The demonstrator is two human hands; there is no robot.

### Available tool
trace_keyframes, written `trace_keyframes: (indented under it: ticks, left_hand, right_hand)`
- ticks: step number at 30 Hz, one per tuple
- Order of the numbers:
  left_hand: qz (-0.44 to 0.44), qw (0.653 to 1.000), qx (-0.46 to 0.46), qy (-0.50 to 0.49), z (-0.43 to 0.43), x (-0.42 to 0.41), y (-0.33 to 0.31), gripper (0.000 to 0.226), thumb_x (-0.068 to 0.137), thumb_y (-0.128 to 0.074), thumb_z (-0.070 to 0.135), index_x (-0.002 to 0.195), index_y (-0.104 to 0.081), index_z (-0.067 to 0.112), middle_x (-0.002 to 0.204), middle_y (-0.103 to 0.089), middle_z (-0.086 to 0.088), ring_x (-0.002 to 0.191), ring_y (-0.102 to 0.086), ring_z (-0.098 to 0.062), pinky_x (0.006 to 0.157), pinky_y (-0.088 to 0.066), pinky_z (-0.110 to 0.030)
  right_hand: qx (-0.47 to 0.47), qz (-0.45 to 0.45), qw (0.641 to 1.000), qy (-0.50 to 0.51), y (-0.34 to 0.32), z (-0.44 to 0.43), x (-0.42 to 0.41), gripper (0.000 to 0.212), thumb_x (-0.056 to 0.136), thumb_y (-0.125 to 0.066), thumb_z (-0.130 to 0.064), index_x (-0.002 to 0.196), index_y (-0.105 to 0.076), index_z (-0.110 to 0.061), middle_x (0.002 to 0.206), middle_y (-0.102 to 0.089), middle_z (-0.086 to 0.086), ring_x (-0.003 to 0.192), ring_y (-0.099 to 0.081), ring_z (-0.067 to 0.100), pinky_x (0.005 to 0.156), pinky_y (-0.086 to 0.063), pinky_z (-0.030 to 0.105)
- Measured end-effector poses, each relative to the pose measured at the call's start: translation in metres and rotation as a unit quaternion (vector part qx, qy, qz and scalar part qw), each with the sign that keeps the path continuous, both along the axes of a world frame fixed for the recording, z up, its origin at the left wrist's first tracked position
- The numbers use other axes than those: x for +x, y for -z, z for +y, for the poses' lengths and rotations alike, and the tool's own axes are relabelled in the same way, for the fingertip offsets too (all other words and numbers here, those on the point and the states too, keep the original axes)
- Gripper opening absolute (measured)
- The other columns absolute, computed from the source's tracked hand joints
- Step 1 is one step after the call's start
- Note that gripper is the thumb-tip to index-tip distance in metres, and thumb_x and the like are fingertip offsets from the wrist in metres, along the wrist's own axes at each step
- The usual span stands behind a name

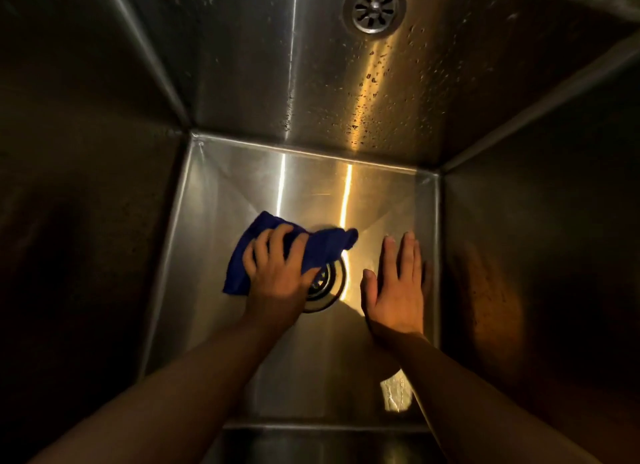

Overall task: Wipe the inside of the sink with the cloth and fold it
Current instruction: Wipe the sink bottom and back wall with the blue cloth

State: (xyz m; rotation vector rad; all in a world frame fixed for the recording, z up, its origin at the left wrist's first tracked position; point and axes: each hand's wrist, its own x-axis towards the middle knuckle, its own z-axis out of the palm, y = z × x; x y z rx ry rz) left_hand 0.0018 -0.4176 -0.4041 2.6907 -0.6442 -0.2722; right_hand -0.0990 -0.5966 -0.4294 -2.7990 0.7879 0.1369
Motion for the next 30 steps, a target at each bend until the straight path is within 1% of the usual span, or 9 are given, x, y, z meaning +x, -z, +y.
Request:
trace_keyframes:
  ticks: [2, 4, 8, 12, 15, 20, 25, 28, 30]
  left_hand:
    - [-0.001, 0.999, 0.041, 0.010, -0.013, -0.002, 0.000, 0.047, 0.076, -0.066, 0.036, 0.118, -0.057, 0.017, 0.127, -0.054, -0.016, 0.118, -0.049, -0.041, 0.095, -0.036, -0.060]
    - [-0.038, 0.994, 0.072, 0.077, -0.018, -0.003, 0.001, 0.047, 0.074, -0.064, 0.039, 0.116, -0.061, 0.017, 0.125, -0.057, -0.017, 0.115, -0.053, -0.040, 0.093, -0.039, -0.058]
    - [-0.073, 0.967, 0.035, 0.243, -0.002, -0.003, 0.010, 0.053, 0.069, -0.071, 0.048, 0.114, -0.062, 0.022, 0.121, -0.061, -0.010, 0.109, -0.057, -0.033, 0.090, -0.044, -0.053]
    - [-0.052, 0.941, 0.010, 0.334, 0.015, 0.003, 0.011, 0.045, 0.080, -0.047, 0.048, 0.115, -0.058, 0.023, 0.110, -0.063, 0.000, 0.103, -0.059, -0.023, 0.092, -0.043, -0.045]
    - [0.011, 0.961, 0.010, 0.275, 0.009, 0.000, 0.007, 0.040, 0.083, -0.049, 0.045, 0.115, -0.059, 0.024, 0.109, -0.061, 0.002, 0.105, -0.056, -0.021, 0.096, -0.036, -0.043]
    - [0.094, 0.992, -0.025, 0.080, -0.020, -0.030, 0.002, 0.040, 0.083, -0.058, 0.036, 0.120, -0.056, 0.020, 0.116, -0.058, -0.004, 0.112, -0.051, -0.027, 0.097, -0.022, -0.041]
    - [0.177, 0.977, -0.073, -0.099, -0.043, -0.043, -0.008, 0.042, 0.090, -0.050, 0.041, 0.126, -0.050, 0.021, 0.127, -0.051, -0.002, 0.124, -0.039, -0.021, 0.104, -0.017, -0.041]
    - [0.221, 0.956, -0.159, -0.113, -0.055, -0.049, -0.023, 0.047, 0.086, -0.042, 0.046, 0.127, -0.047, 0.023, 0.127, -0.049, -0.002, 0.123, -0.039, -0.023, 0.103, -0.020, -0.044]
    - [0.217, 0.961, -0.153, -0.078, -0.062, -0.044, -0.030, 0.043, 0.088, -0.044, 0.041, 0.128, -0.043, 0.025, 0.129, -0.045, -0.002, 0.124, -0.036, -0.023, 0.104, -0.021, -0.045]
  right_hand:
    - [-0.002, 0.001, 1.000, 0.001, 0.000, 0.001, 0.000, 0.065, 0.097, -0.025, -0.051, 0.155, -0.007, -0.025, 0.163, 0.005, 0.004, 0.149, 0.008, 0.019, 0.120, -0.009, 0.050]
    - [0.005, -0.003, 1.000, -0.003, -0.002, 0.001, 0.000, 0.065, 0.097, -0.026, -0.049, 0.155, -0.009, -0.024, 0.163, 0.005, 0.006, 0.149, 0.007, 0.021, 0.119, -0.011, 0.051]
    - [0.017, -0.005, 1.000, -0.010, -0.005, 0.000, 0.000, 0.067, 0.093, -0.031, -0.043, 0.154, -0.016, -0.018, 0.162, -0.001, 0.011, 0.149, 0.001, 0.026, 0.116, -0.017, 0.055]
    - [0.015, -0.013, 1.000, -0.005, -0.005, 0.000, 0.001, 0.065, 0.094, -0.031, -0.041, 0.154, -0.018, -0.018, 0.162, -0.002, 0.009, 0.149, -0.001, 0.026, 0.116, -0.018, 0.055]
    - [0.026, -0.014, 1.000, -0.001, -0.003, 0.000, 0.001, 0.065, 0.094, -0.031, -0.042, 0.153, -0.019, -0.018, 0.162, -0.003, 0.010, 0.149, -0.001, 0.026, 0.116, -0.018, 0.055]
    - [0.026, -0.024, 0.999, -0.005, -0.003, -0.001, 0.000, 0.064, 0.094, -0.029, -0.041, 0.153, -0.021, -0.017, 0.162, -0.006, 0.012, 0.149, -0.003, 0.028, 0.116, -0.018, 0.056]
    - [0.029, -0.035, 0.999, 0.002, -0.006, 0.002, 0.002, 0.062, 0.094, -0.029, -0.039, 0.151, -0.026, -0.015, 0.161, -0.011, 0.013, 0.149, -0.007, 0.029, 0.116, -0.018, 0.056]
    - [0.041, -0.031, 0.999, -0.006, -0.009, 0.000, 0.001, 0.064, 0.091, -0.031, -0.038, 0.151, -0.026, -0.014, 0.161, -0.010, 0.015, 0.149, -0.007, 0.030, 0.118, -0.015, 0.054]
    - [0.061, -0.037, 0.997, -0.009, -0.012, -0.001, 0.002, 0.063, 0.091, -0.033, -0.035, 0.149, -0.031, -0.010, 0.161, -0.011, 0.015, 0.149, -0.005, 0.029, 0.118, -0.013, 0.053]
